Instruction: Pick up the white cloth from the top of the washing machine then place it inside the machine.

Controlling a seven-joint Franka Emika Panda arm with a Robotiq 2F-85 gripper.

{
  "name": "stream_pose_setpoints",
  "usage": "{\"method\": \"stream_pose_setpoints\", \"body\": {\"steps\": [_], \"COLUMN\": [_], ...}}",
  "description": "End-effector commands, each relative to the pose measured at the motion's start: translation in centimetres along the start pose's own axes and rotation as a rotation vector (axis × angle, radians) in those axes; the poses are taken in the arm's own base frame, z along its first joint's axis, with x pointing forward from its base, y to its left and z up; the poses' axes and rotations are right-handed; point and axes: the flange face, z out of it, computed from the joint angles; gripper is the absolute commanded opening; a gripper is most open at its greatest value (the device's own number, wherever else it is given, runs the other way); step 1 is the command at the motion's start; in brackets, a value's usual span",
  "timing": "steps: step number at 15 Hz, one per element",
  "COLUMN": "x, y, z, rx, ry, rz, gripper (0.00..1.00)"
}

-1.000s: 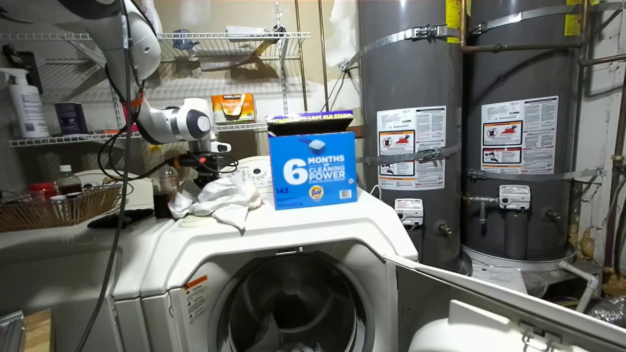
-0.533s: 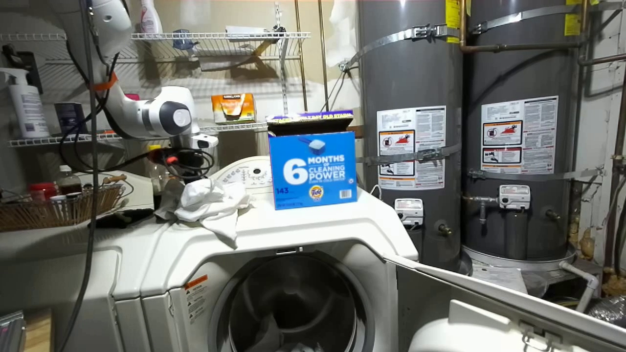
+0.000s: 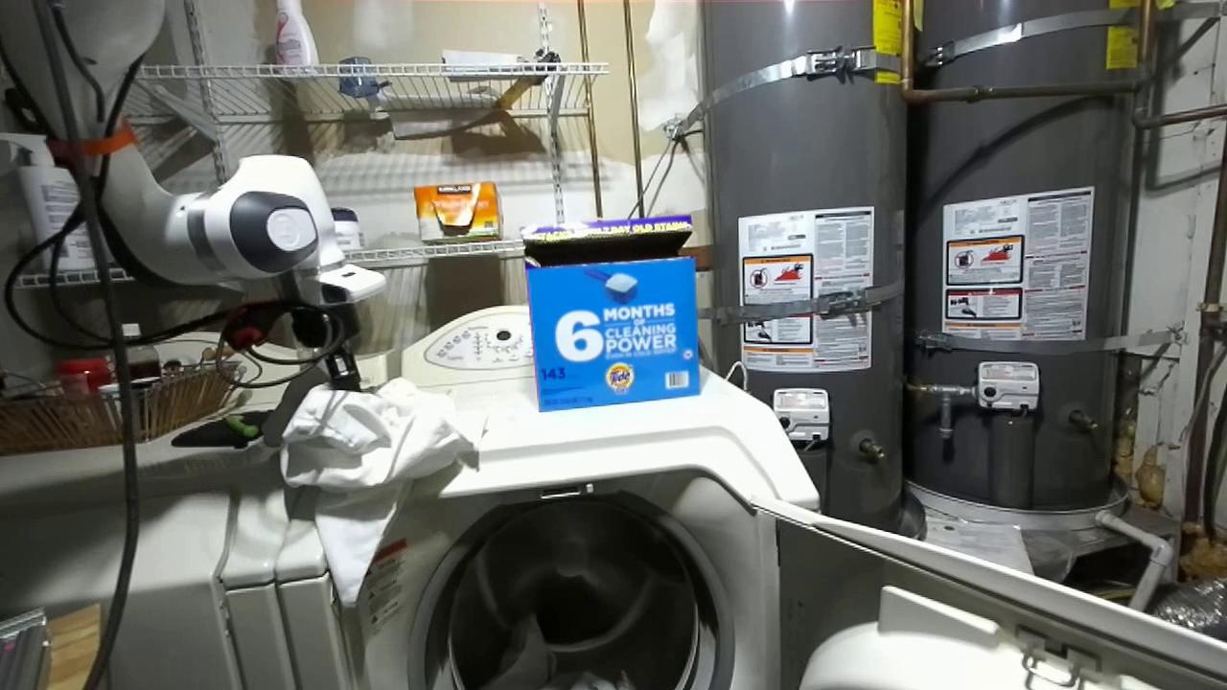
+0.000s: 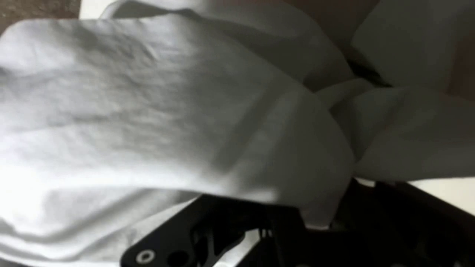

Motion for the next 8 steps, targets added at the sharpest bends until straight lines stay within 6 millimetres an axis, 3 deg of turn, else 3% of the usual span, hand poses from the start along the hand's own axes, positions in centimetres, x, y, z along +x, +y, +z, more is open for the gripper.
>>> {"method": "stream_pose_setpoints", "body": {"steps": [1, 5, 6, 8], "x": [-0.3, -0.5, -0.2, 0.9], "y": [0.5, 0.8, 1.1, 3.2], "z": [-0.2, -0.6, -0.4, -0.3], "rx": [-0.002, 0.0, -0.016, -0.014], "ry": [0.003, 0.007, 0.003, 0.017], "rz": [0.008, 0.015, 0.007, 0.014], "gripper": [0.19, 0.19, 0.05, 0.05]}}
